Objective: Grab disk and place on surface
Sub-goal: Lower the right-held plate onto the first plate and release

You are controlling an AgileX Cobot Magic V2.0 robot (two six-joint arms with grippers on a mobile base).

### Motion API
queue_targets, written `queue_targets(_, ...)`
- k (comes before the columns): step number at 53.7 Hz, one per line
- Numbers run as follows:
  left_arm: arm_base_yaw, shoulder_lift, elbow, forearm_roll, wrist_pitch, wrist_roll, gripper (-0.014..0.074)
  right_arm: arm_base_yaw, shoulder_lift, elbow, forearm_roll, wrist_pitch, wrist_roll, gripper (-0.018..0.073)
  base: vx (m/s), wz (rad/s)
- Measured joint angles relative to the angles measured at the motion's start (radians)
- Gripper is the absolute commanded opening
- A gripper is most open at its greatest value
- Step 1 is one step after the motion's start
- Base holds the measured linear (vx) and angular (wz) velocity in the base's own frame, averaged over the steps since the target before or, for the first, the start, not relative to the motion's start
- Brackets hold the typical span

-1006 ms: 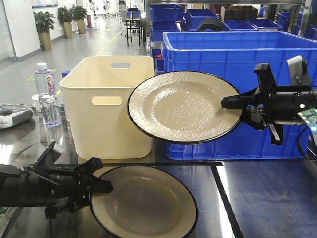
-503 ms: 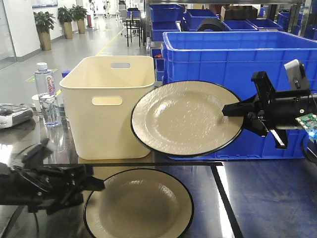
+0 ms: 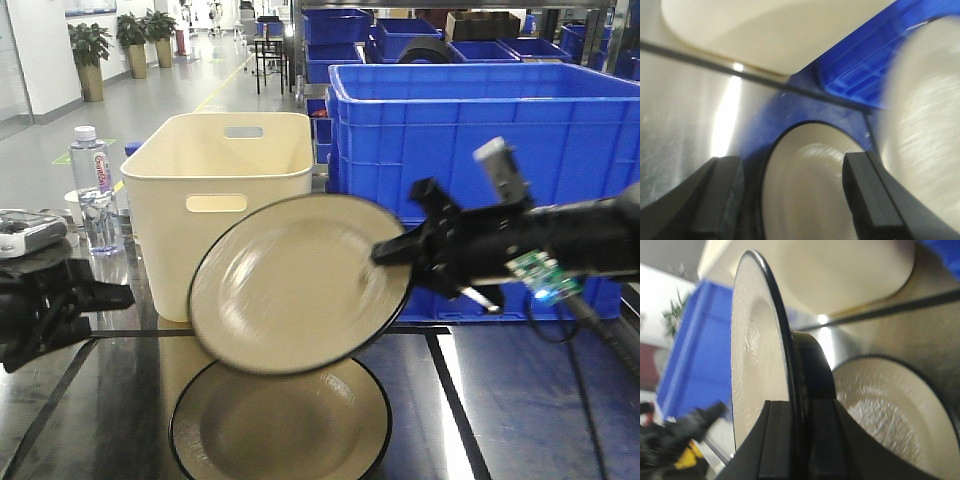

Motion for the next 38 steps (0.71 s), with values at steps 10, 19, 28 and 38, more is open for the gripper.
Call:
queue_targets(10, 0.000, -0.053, 0.000, 0.000, -0.003, 0.000, 0.0540, 0.063, 0.058, 0.000, -0.083, -0.002, -0.009, 0.0003, 0.00, 0.00)
queue_targets(19, 0.000, -0.056, 0.000, 0.000, -0.004, 0.000, 0.0540, 0.089, 0.102, 0.000, -0.088, -0.004, -0.009, 0.0029, 0.00, 0.00)
queue_targets(28, 0.000, -0.056, 0.000, 0.000, -0.001, 0.000, 0.0540, 0.097, 0.143, 0.000, -0.112, 0.006, -0.009, 0.0114, 0.00, 0.00)
queue_targets(38, 0.000, -0.056, 0.000, 0.000, 0.000, 0.000, 0.0540, 0.100, 0.156, -0.002, -0.165, 0.006, -0.017, 0.0260, 0.00, 0.00)
